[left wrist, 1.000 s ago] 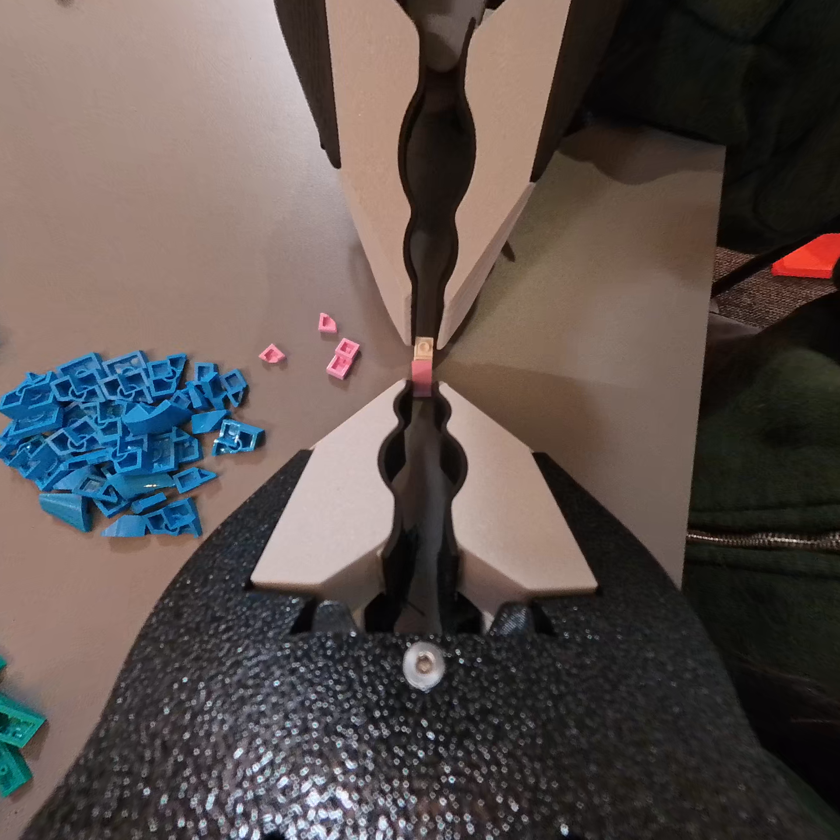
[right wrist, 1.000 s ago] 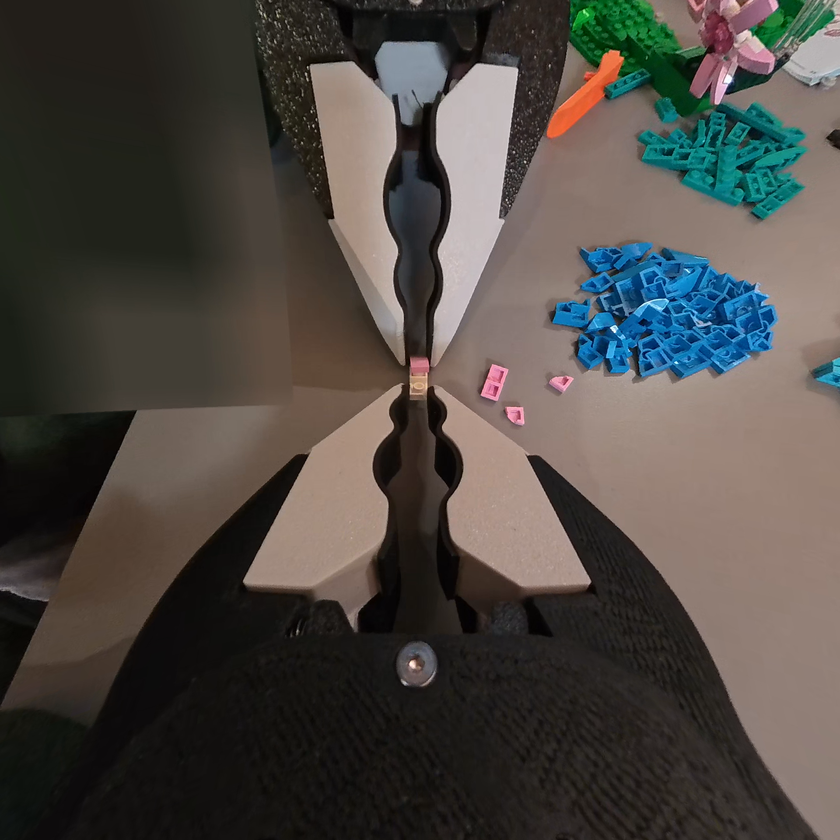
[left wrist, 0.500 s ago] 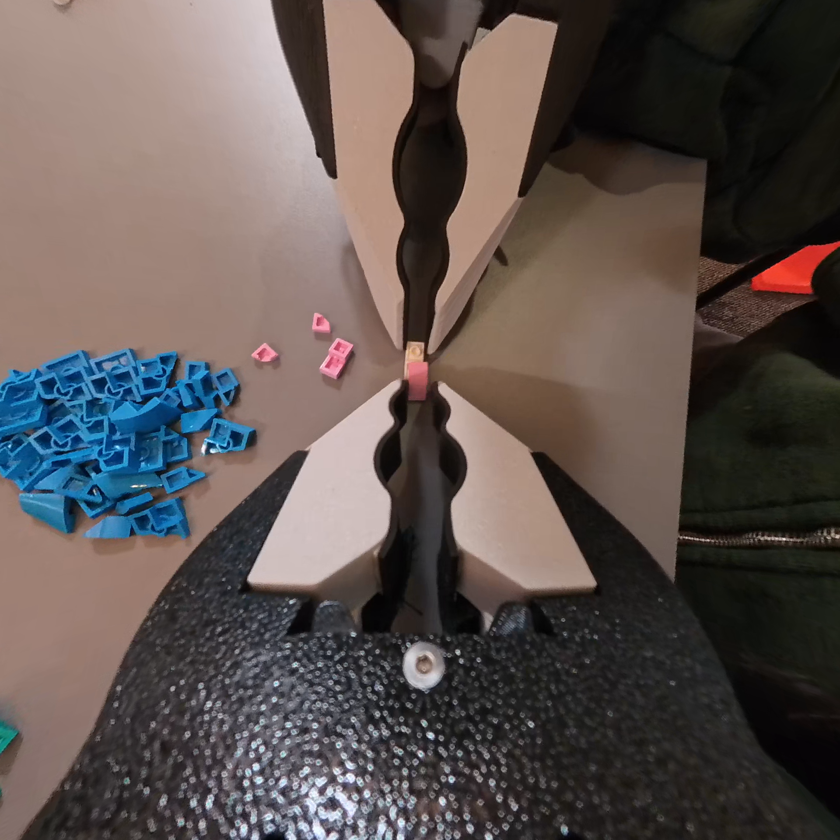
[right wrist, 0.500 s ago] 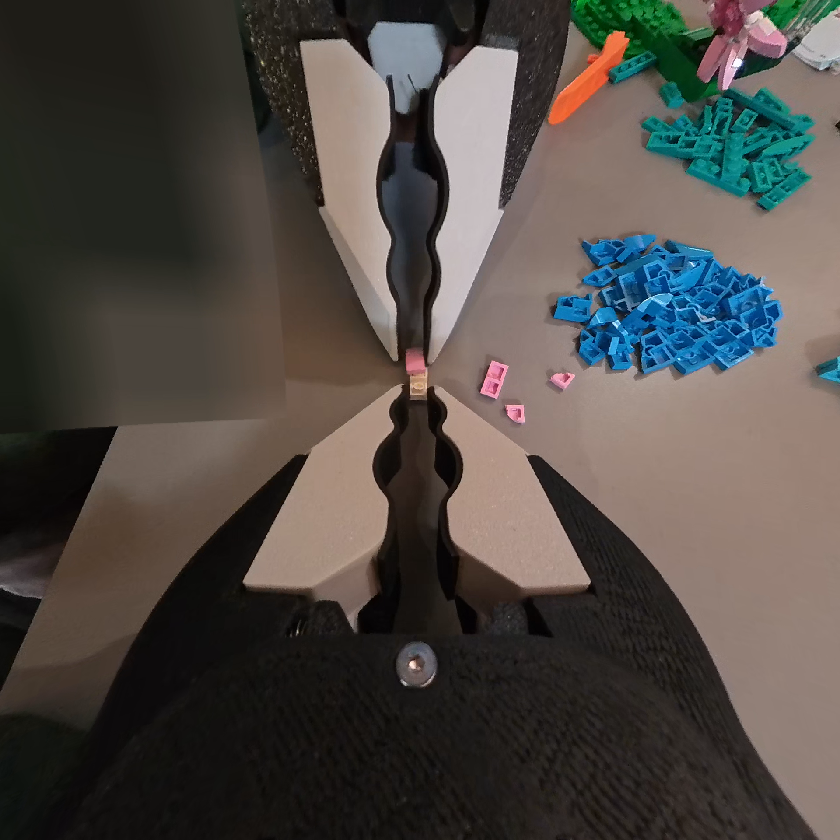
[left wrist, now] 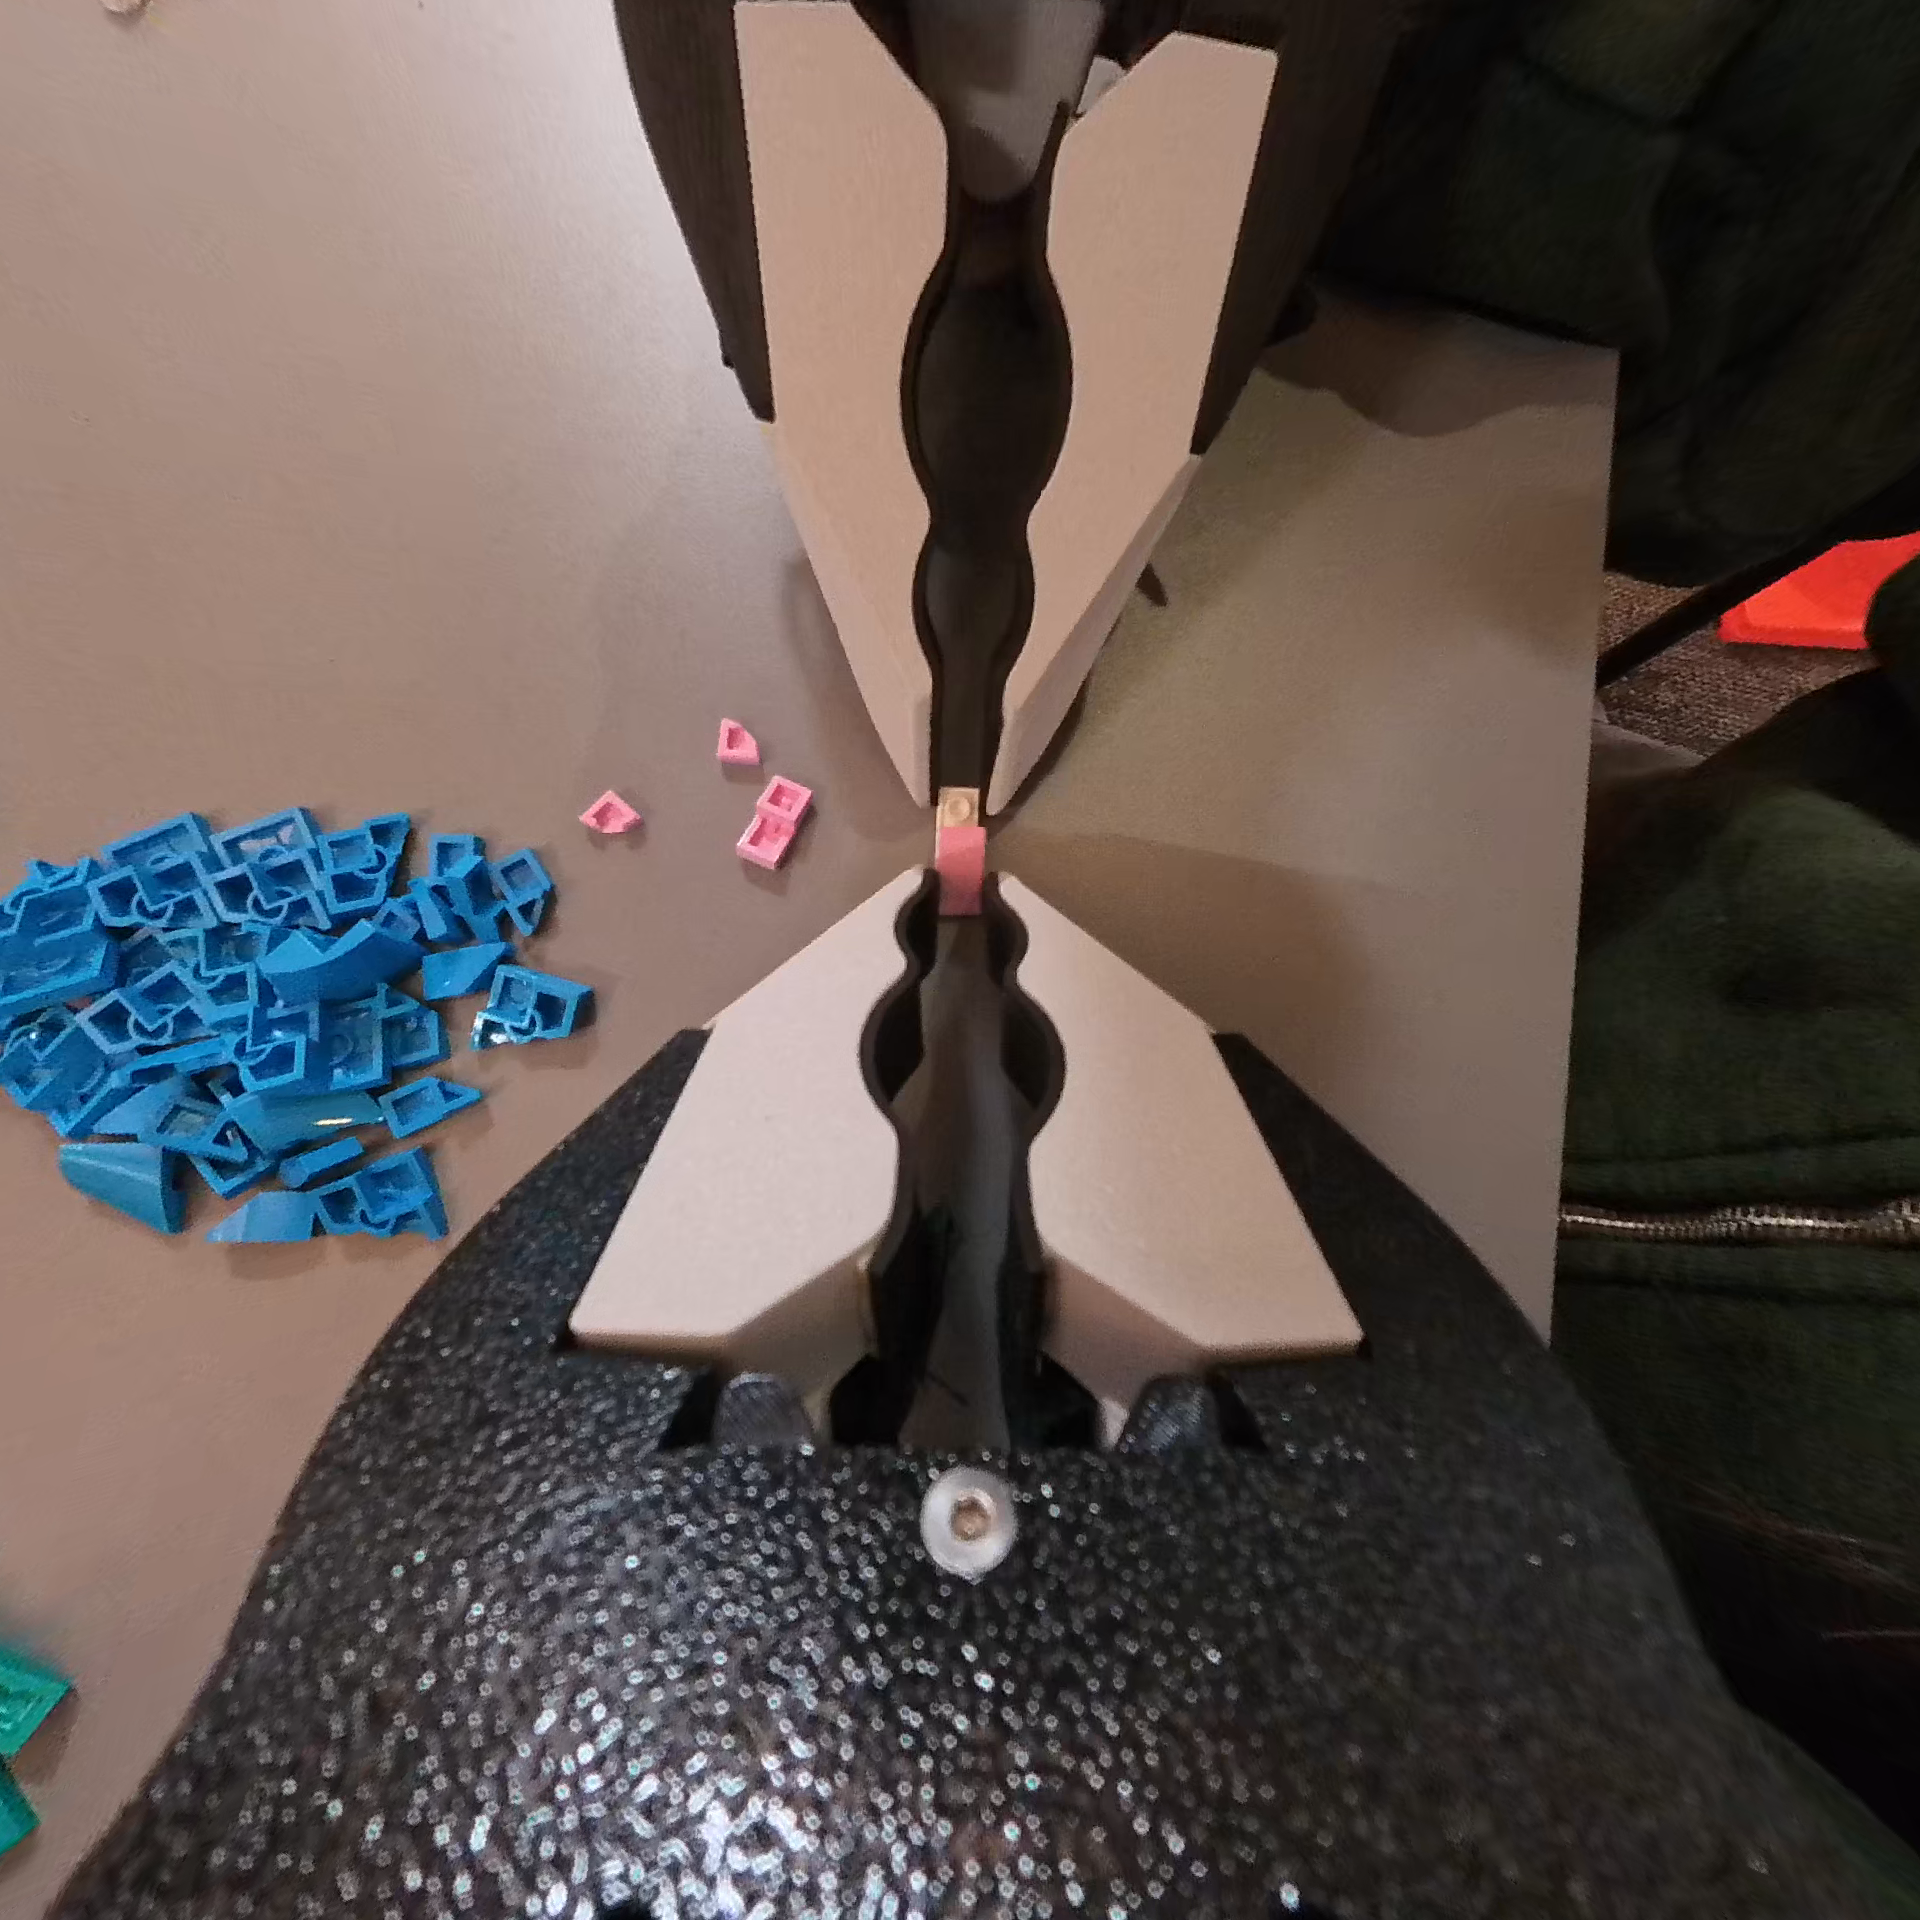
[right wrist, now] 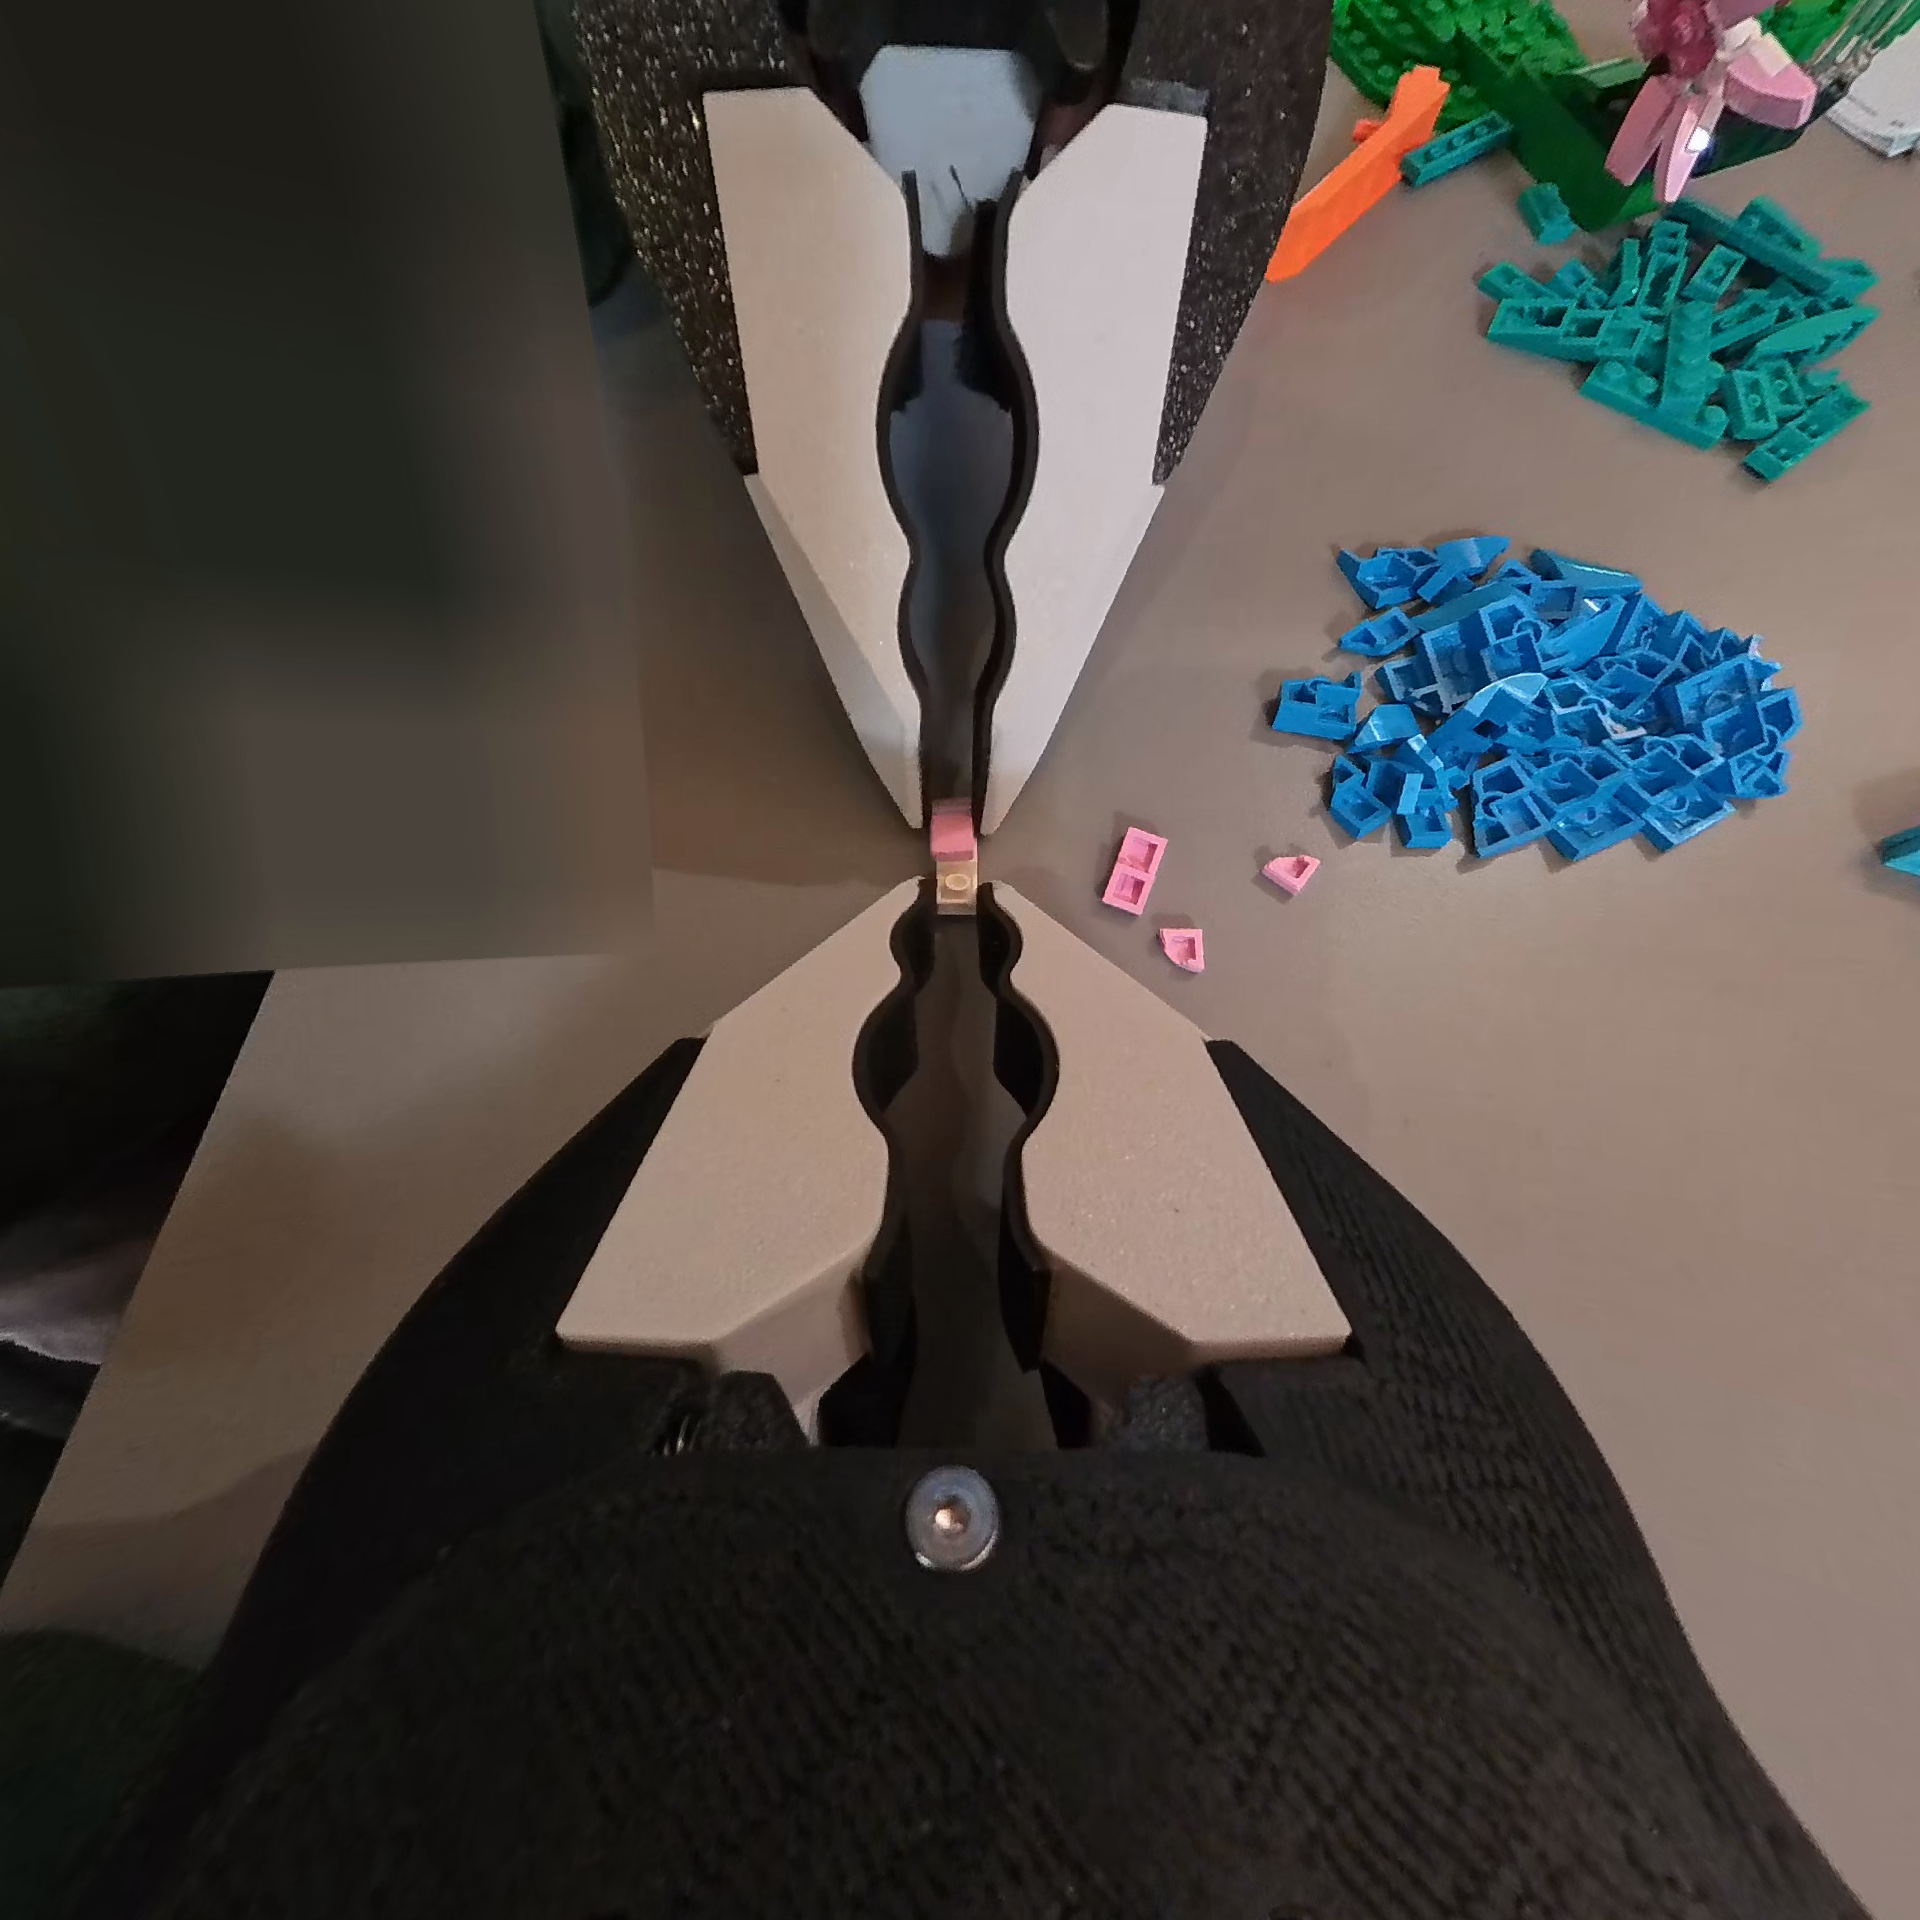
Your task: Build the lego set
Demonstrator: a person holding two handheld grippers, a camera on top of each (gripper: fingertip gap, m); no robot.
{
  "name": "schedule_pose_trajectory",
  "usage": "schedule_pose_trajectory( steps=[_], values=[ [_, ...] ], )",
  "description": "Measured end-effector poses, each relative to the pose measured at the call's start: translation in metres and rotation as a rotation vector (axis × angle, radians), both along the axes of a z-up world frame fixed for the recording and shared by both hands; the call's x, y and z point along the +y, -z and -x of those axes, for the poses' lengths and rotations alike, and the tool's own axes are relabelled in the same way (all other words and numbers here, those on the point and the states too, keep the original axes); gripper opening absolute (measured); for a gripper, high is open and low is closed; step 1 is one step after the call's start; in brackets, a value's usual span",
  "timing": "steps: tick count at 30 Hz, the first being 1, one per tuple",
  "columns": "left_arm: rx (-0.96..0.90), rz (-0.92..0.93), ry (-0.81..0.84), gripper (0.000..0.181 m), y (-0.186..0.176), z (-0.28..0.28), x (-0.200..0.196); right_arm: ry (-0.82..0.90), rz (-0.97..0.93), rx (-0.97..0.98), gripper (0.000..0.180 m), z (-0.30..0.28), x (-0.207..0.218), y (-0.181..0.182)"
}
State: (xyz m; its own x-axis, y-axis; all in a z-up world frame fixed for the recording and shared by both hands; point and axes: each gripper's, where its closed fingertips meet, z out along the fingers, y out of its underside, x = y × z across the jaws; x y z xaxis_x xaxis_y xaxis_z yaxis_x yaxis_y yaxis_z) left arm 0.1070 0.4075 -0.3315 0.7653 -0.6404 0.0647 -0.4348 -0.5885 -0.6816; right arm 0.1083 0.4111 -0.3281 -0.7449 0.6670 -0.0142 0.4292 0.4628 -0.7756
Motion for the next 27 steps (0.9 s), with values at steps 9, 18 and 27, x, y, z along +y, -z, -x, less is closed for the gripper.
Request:
schedule_pose_trajectory(
  steps=[9, 18, 27],
  values=[
    [-0.009, 0.001, 0.0, 0.007, 0.0, -0.0006, -0.0005, 0.001, -0.005, -0.006, 0.006, 0.0001, -0.0001, 0.0014],
    [-0.004, -0.006, -0.004, 0.008, 0.0, 0.0017, -0.0024, -0.007, -0.006, -0.005, 0.006, -0.0007, -0.0018, 0.0015],
    [-0.003, 0.002, 0.003, 0.006, 0.0001, 0.0016, -0.0027, -0.011, -0.006, -0.005, 0.006, -0.0003, -0.0029, 0.0015]
  ],
)
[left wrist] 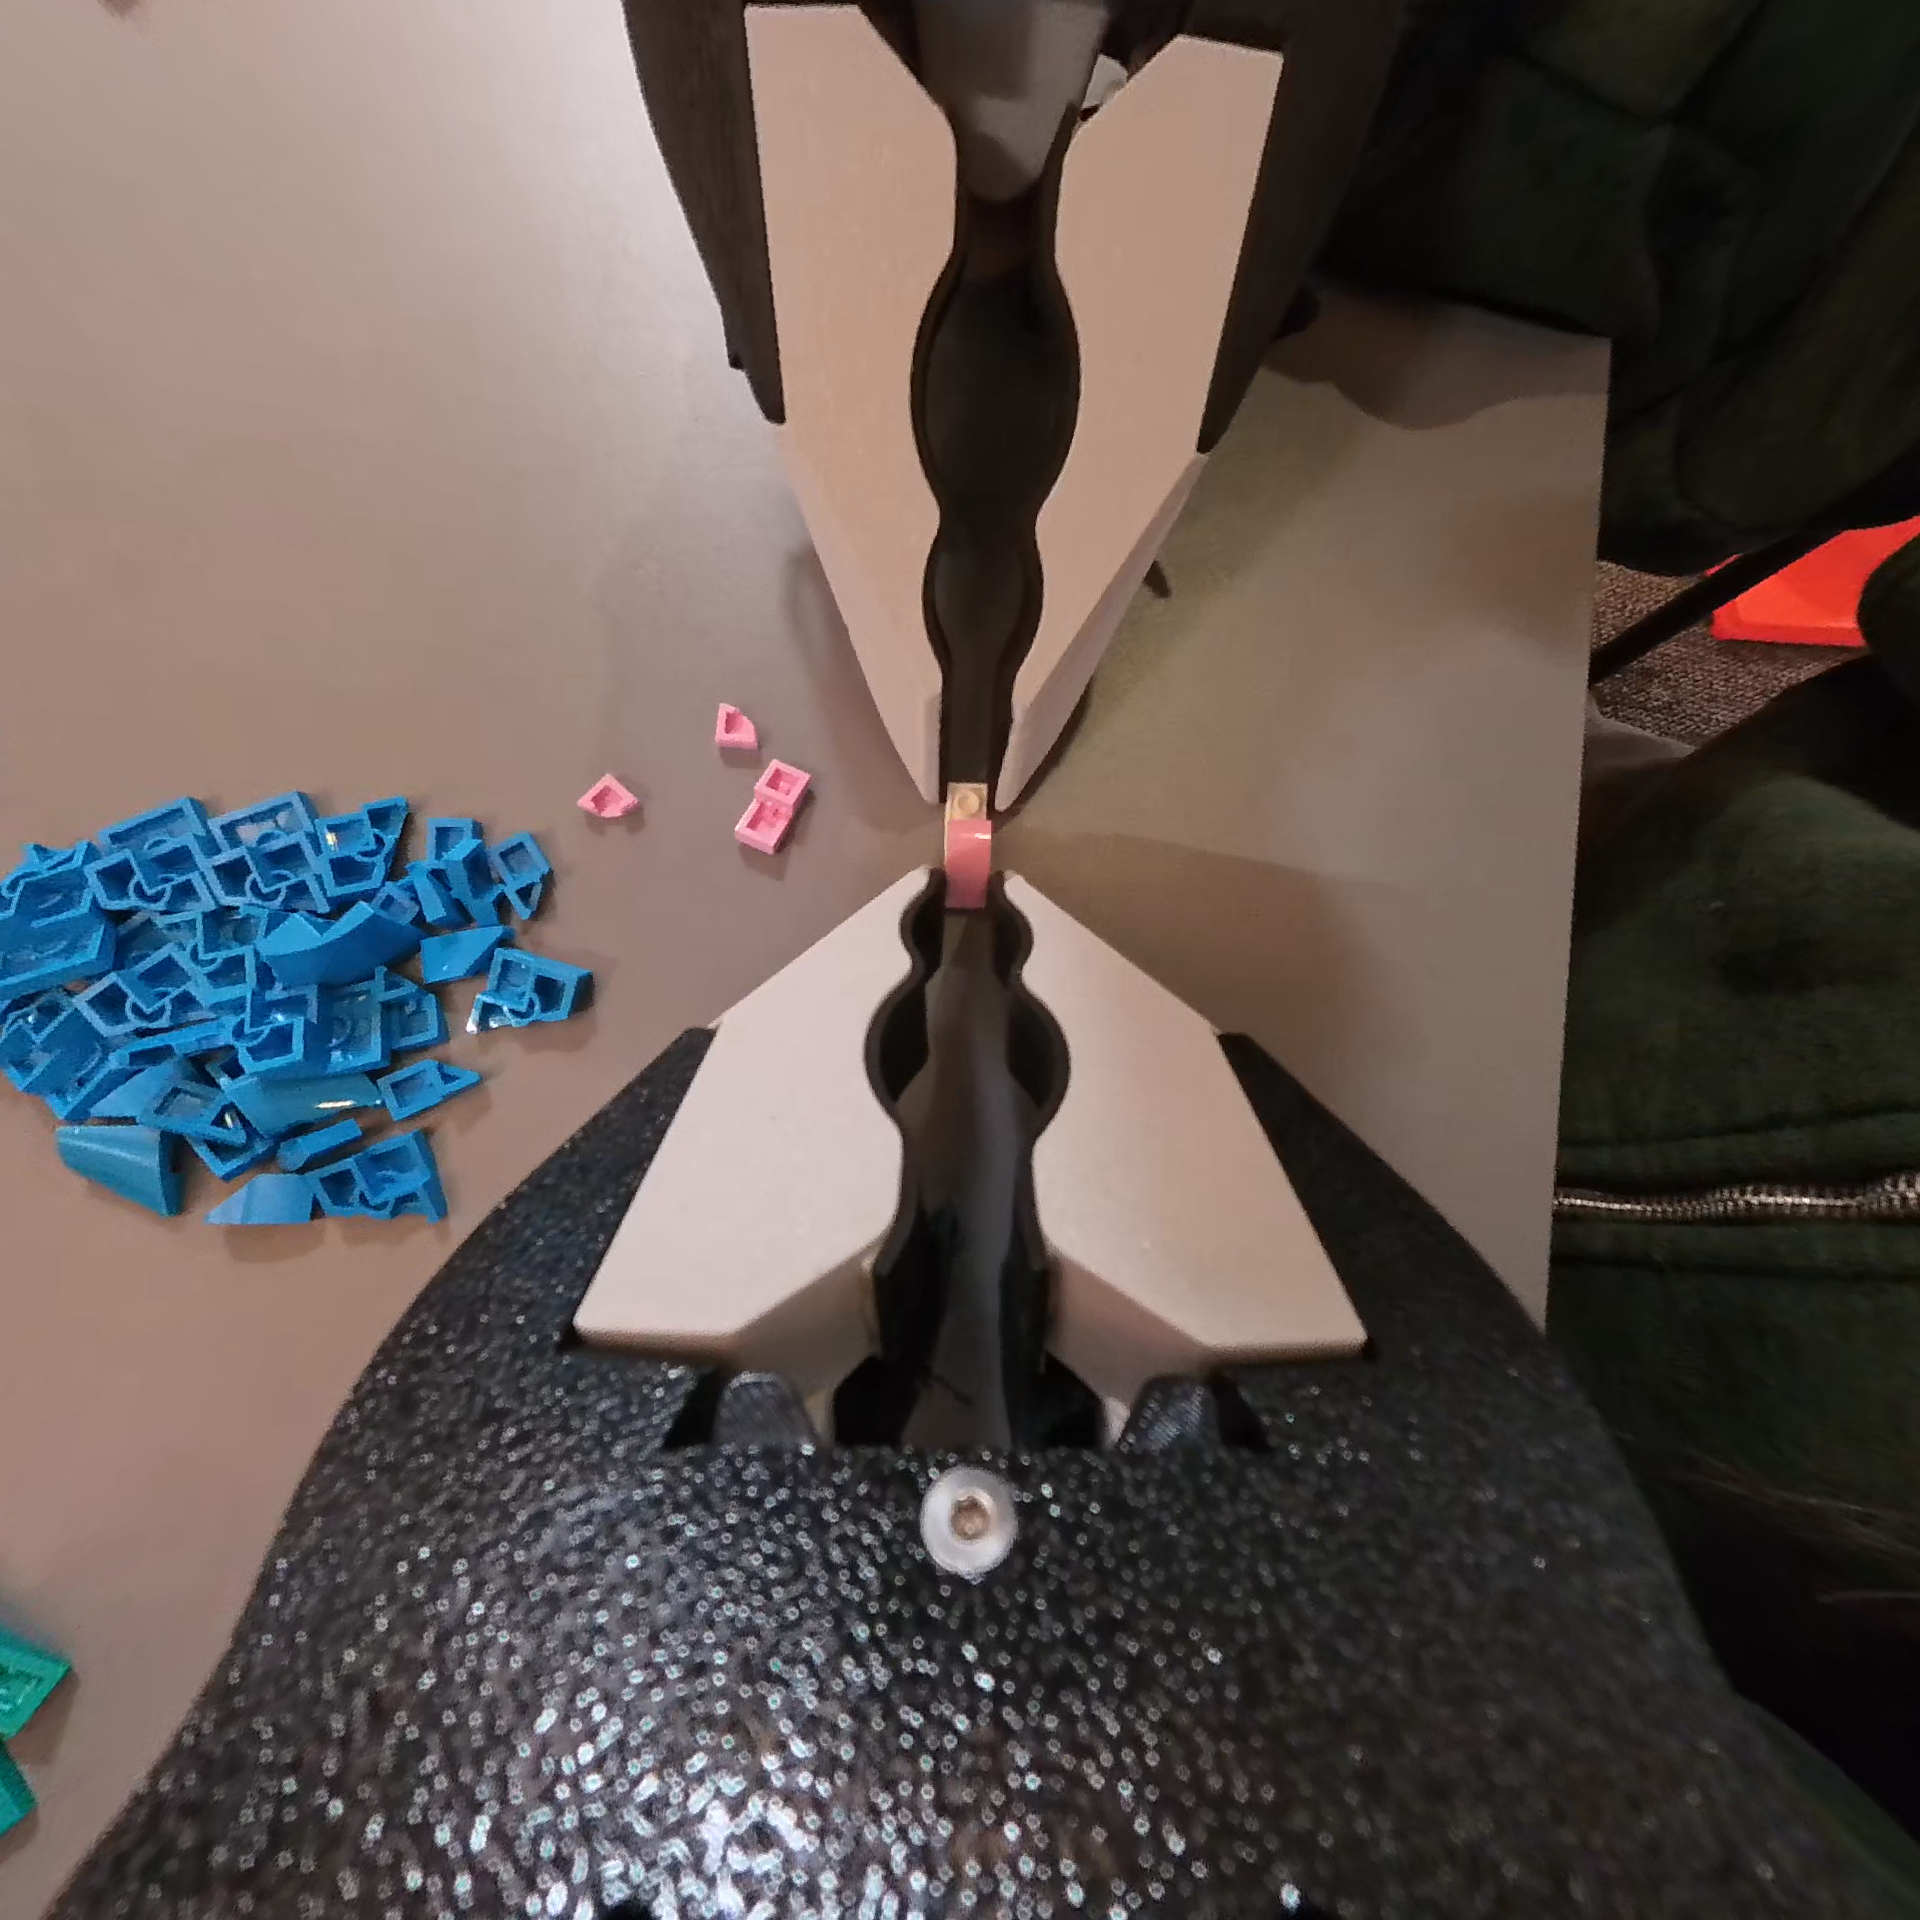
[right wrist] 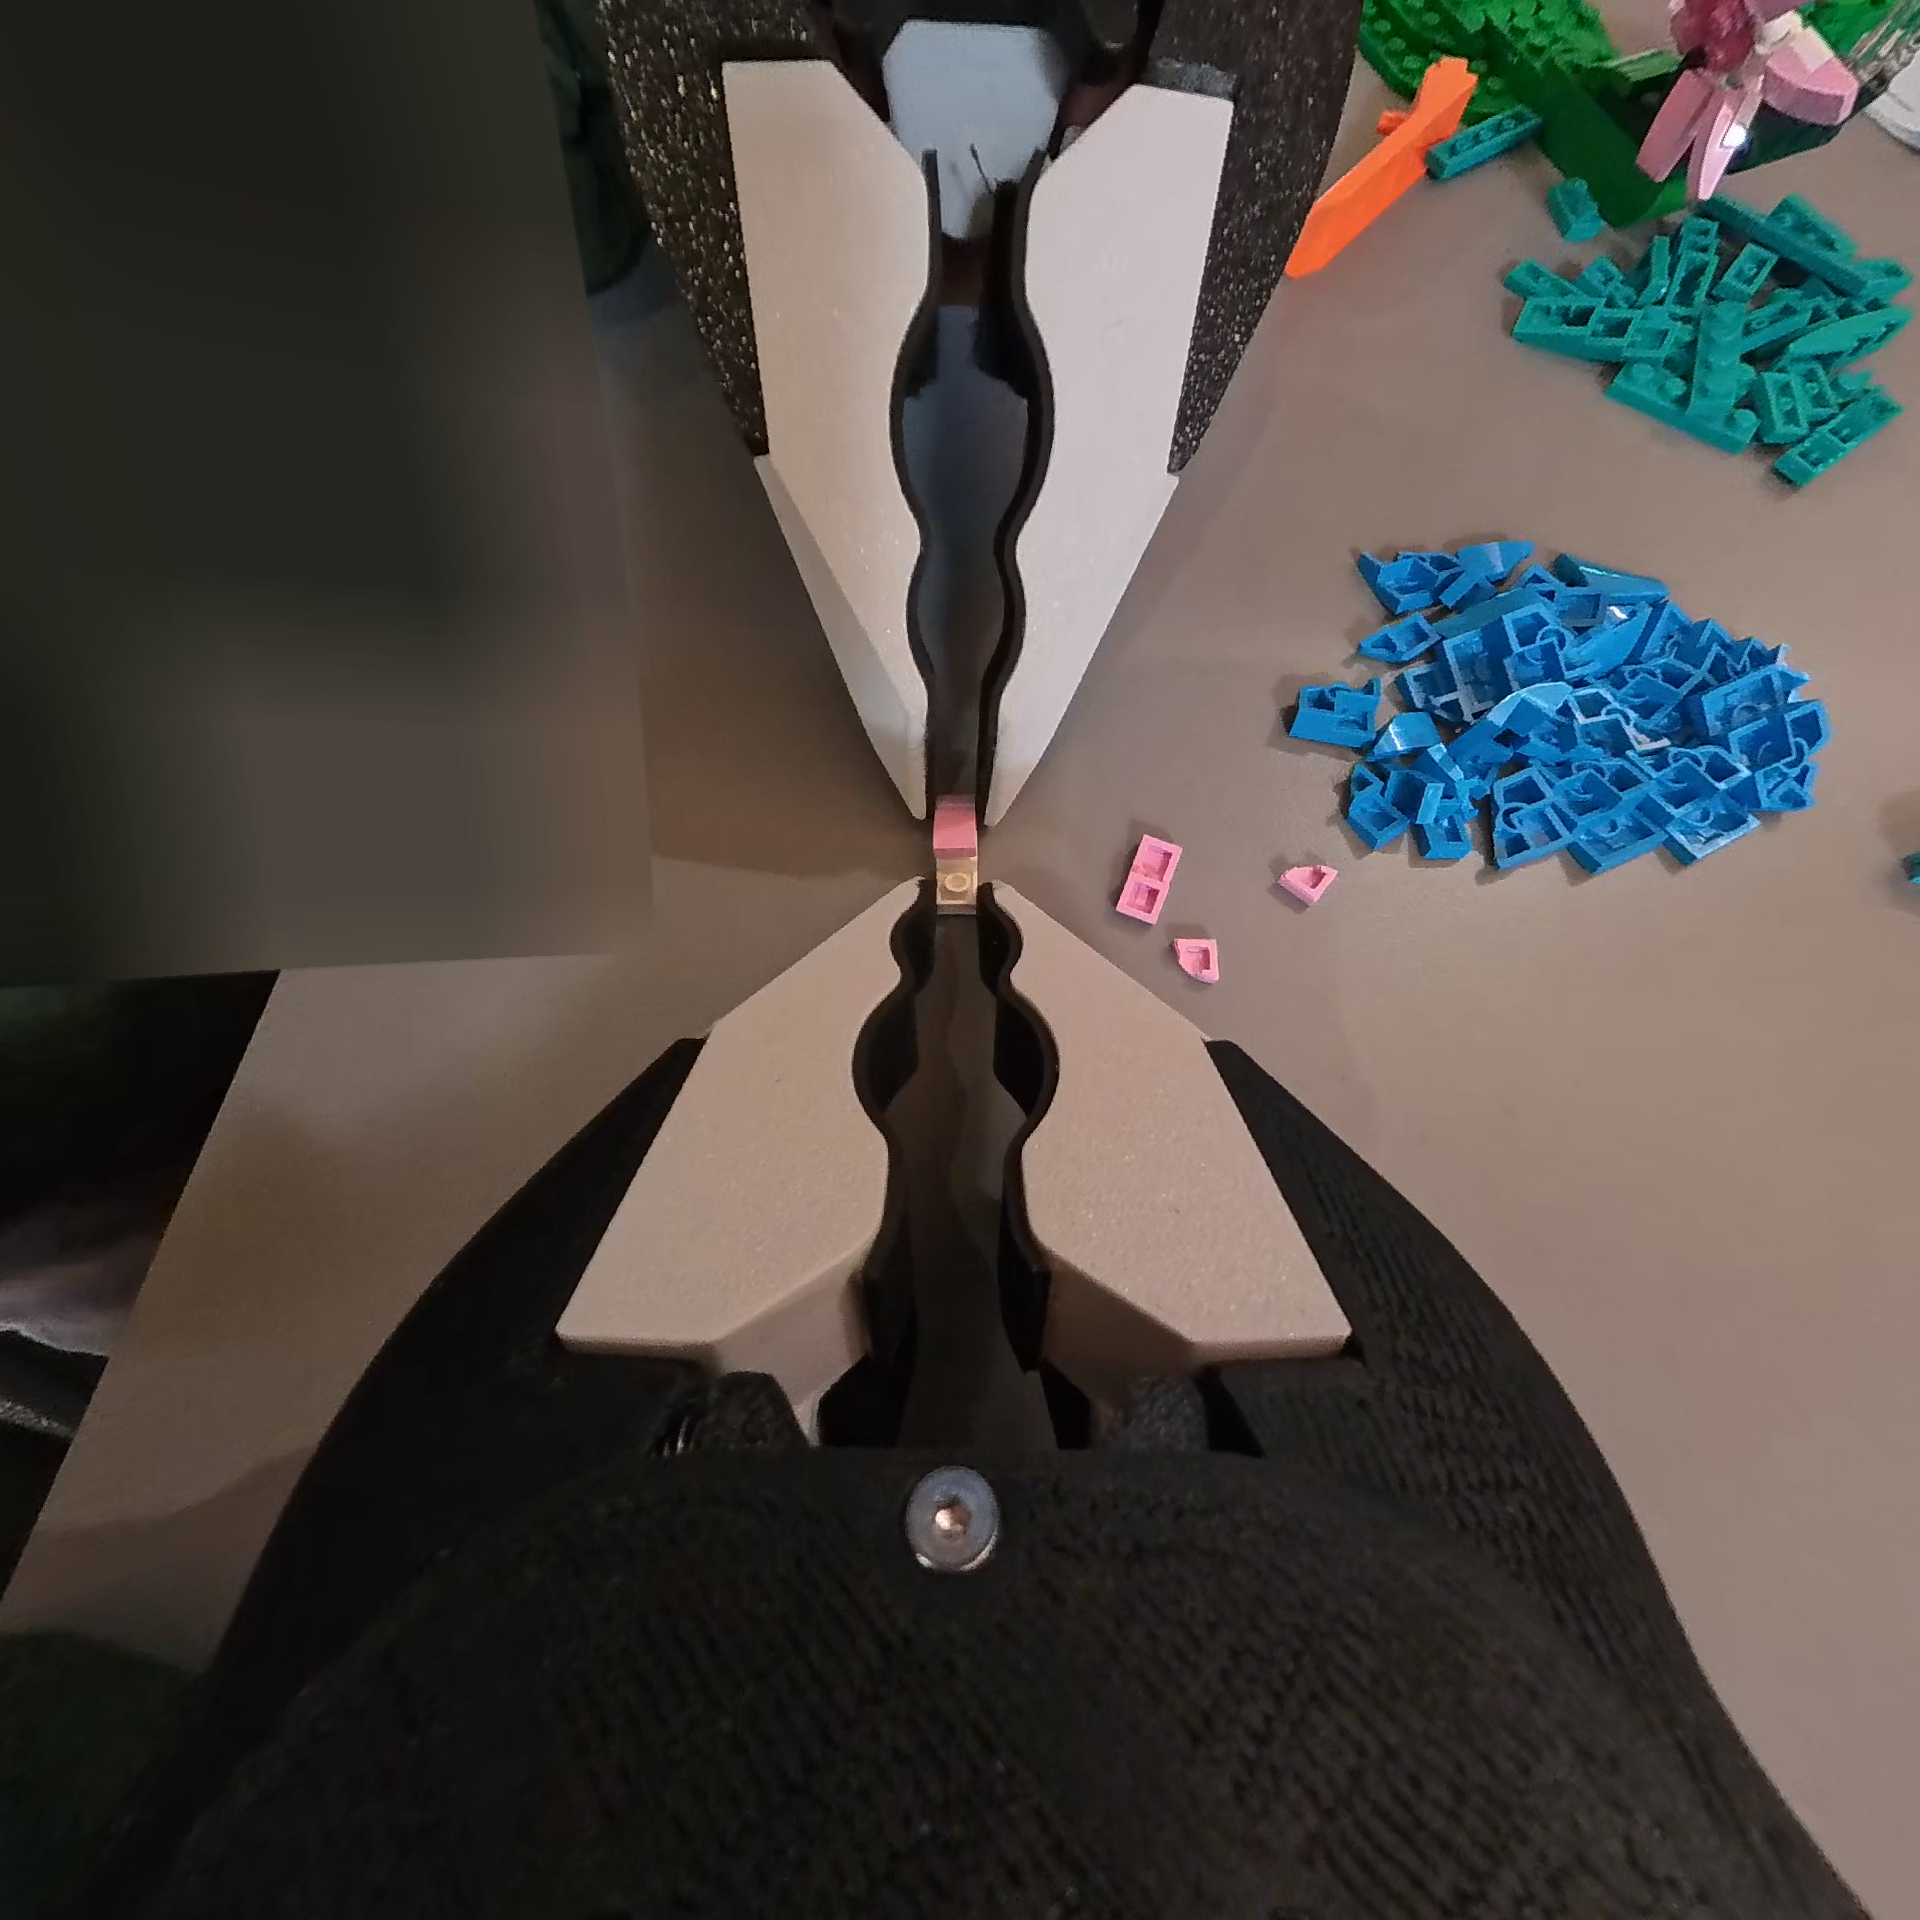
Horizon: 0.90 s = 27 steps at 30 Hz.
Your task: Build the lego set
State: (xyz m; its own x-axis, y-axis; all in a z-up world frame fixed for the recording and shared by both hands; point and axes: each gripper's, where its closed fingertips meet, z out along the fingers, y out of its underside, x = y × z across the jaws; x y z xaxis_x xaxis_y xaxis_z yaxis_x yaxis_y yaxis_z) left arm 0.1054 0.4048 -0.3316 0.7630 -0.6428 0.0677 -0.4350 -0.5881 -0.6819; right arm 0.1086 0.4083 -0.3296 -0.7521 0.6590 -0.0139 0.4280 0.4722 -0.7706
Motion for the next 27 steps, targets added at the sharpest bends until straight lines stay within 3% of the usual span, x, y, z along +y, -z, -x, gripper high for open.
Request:
schedule_pose_trajectory(
  steps=[17, 22, 27],
  values=[
    [-0.014, -0.032, -0.033, 0.018, -0.008, 0.006, -0.007, 0.01, 0.022, -0.004, 0.006, 0.002, 0.0, -0.002],
    [-0.029, -0.191, -0.021, 0.035, -0.025, 0.0, -0.008, 0.032, 0.079, 0.019, 0.006, 0.004, 0.003, -0.011],
    [0.116, -0.372, -0.005, 0.046, -0.029, 0.003, -0.004, 0.04, 0.103, 0.032, 0.006, 0.005, 0.004, -0.015]
  ],
)
